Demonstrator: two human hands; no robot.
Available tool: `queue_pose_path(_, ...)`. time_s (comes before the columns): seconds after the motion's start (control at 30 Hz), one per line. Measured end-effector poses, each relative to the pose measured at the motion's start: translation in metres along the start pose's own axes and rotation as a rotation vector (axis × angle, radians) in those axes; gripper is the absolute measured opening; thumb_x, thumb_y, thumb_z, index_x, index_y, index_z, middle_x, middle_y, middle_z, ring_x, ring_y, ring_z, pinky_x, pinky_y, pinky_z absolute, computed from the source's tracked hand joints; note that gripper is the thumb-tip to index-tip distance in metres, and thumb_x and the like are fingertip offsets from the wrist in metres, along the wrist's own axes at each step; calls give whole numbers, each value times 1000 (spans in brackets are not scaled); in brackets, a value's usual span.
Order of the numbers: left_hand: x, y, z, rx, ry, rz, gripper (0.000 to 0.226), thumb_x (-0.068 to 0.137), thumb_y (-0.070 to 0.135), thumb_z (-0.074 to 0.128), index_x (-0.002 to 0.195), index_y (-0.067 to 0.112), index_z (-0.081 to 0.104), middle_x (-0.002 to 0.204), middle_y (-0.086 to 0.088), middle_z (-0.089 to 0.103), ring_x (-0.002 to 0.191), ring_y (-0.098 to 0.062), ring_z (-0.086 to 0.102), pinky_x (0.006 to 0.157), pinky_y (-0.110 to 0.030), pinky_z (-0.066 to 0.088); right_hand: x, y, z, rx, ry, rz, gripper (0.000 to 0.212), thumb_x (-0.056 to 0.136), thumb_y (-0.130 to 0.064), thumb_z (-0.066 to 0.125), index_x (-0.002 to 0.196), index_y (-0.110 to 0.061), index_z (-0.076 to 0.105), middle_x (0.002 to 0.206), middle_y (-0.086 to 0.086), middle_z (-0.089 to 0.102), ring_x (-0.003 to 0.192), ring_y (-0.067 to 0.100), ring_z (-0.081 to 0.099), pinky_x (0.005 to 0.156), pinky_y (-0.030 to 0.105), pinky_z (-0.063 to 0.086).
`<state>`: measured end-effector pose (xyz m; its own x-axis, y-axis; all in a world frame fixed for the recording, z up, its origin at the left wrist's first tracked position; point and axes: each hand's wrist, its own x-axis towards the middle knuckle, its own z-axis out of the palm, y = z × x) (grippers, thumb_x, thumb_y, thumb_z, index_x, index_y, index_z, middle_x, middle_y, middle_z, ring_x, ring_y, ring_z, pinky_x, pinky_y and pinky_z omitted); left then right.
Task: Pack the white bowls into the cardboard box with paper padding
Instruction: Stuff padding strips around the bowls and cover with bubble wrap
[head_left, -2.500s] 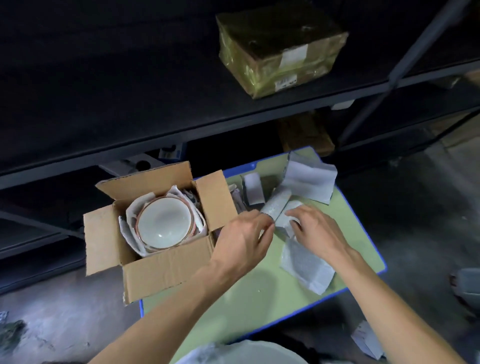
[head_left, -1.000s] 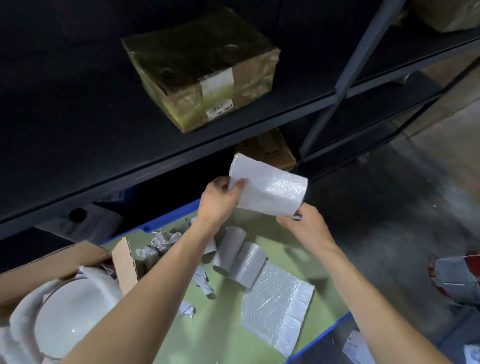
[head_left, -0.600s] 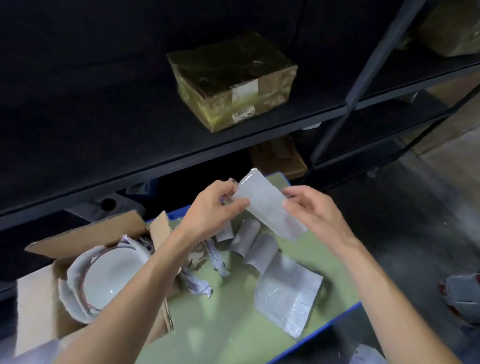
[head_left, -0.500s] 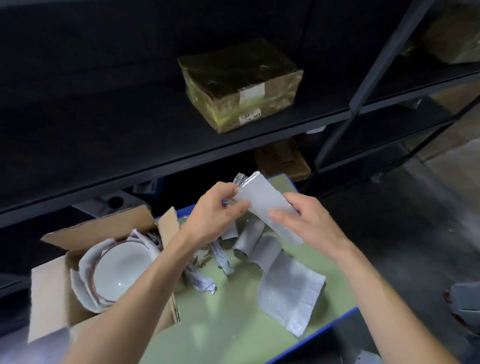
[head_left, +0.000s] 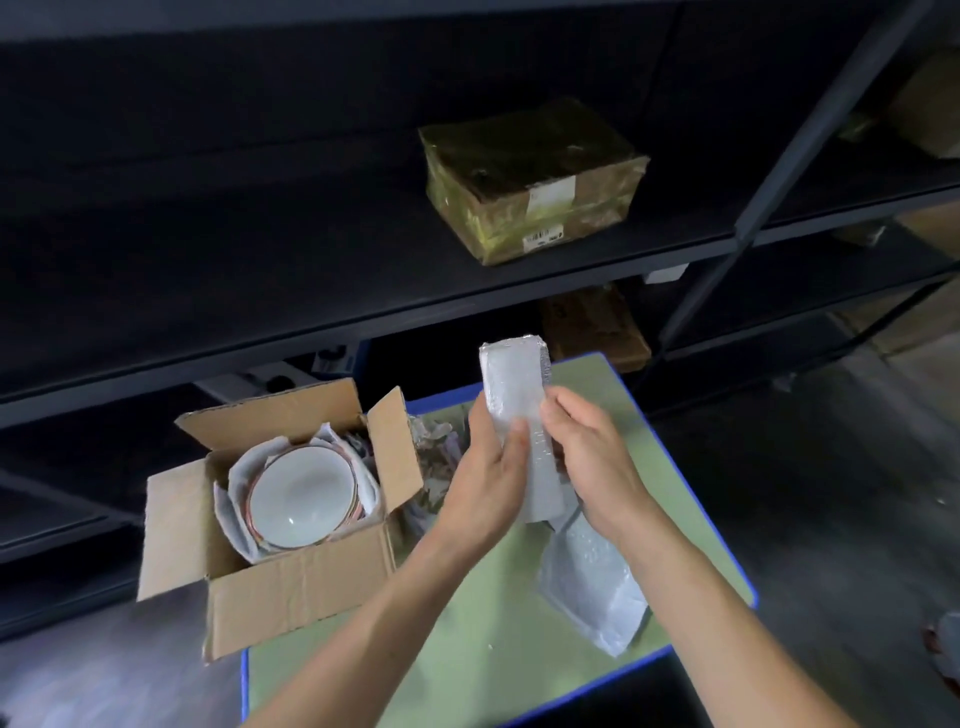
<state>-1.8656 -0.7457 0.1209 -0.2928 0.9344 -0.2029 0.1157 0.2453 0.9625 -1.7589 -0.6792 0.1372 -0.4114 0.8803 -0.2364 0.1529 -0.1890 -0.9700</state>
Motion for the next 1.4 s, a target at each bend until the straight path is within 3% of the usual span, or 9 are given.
queue_pose_path(0.23, -4, 10, -3, 72, -12, 21, 48, 99, 39, 44, 145, 39, 29, 120, 16, 60, 109, 1, 59, 103, -38, 46, -4, 5, 8, 88, -16, 149, 26, 92, -3, 59, 85, -21, 76, 83, 5, 75, 76, 16, 66, 67, 26, 53)
queue_pose_path(0.5, -3, 11, -11, 346, -55, 47, 32, 98, 14, 37, 127, 26, 42, 104, 0, 67, 95, -18, 65, 84, -37, 51, -10, 6, -1, 46, 42, 97, 26, 87, -1, 61, 106, -17, 69, 87, 8, 77, 76, 17, 74, 74, 25, 59)
queue_pose_path(0.6, 1, 4, -14, 584, -24, 117, 15, 100, 10, 37, 114, 12, 40, 75, -1, 56, 68, -25, 57, 55, -22, 34, -17, 6, -5, -403, 157, -182, 50, 85, -9, 64, 124, -39, 54, 111, -18, 68, 98, 5, 66, 85, 26, 54)
queue_pose_path(0.7, 4, 1, -17, 804, -80, 225, 15, 99, 11, 39, 113, 6, 42, 77, -5, 55, 68, -27, 56, 59, -29, 32, -21, 4, -11, -917, 67, -597, 63, 81, -12, 73, 134, -36, 51, 140, -16, 45, 128, 11, 44, 93, 25, 46)
queue_pose_path(0.77, 5, 1, -19, 916, -140, 293, 20, 99, 10, 38, 116, 4, 44, 92, -12, 61, 79, -31, 61, 65, -36, 40, -17, 3, -15, -1042, -41, -697, 45, 82, -13, 73, 124, -24, 60, 129, -7, 57, 121, 17, 49, 99, 28, 41)
queue_pose_path(0.93, -1, -1, -26, 917, -222, 330, 4, 102, 15, 38, 102, 15, 42, 84, -2, 47, 74, -33, 56, 65, -49, 45, -12, -1, -28, -1156, -75, -593, 5, 94, -18, 58, 96, -22, 55, 85, -7, 64, 79, 24, 57, 72, 39, 42)
queue_pose_path(1.1, -1, -4, -42, 1034, -323, 312, 43, 85, 4, 48, 126, 17, 44, 108, -5, 60, 94, -34, 59, 75, -48, 48, -11, -6, -42, -1275, -155, -515, 15, 84, -16, 54, 93, -24, 46, 81, -5, 57, 77, 21, 51, 64, 34, 33)
queue_pose_path(1.3, -5, 0, -46, 962, -428, 367, 28, 93, 12, 45, 121, 11, 44, 104, -7, 56, 93, -32, 56, 80, -47, 46, -8, -1, -36, -1271, -341, -416, 24, 83, -9, 42, 94, -23, 26, 63, -7, 44, 63, 30, 42, 59, 38, 31)
queue_pose_path(1.4, -8, 0, -52, 854, -432, 343, 22, 105, 31, 33, 113, 16, 47, 103, 0, 53, 95, -22, 54, 88, -41, 43, -9, -1, -39, -1189, -379, -455, 22, 84, -12, 44, 97, -22, 29, 65, -11, 40, 65, 17, 44, 63, 28, 29)
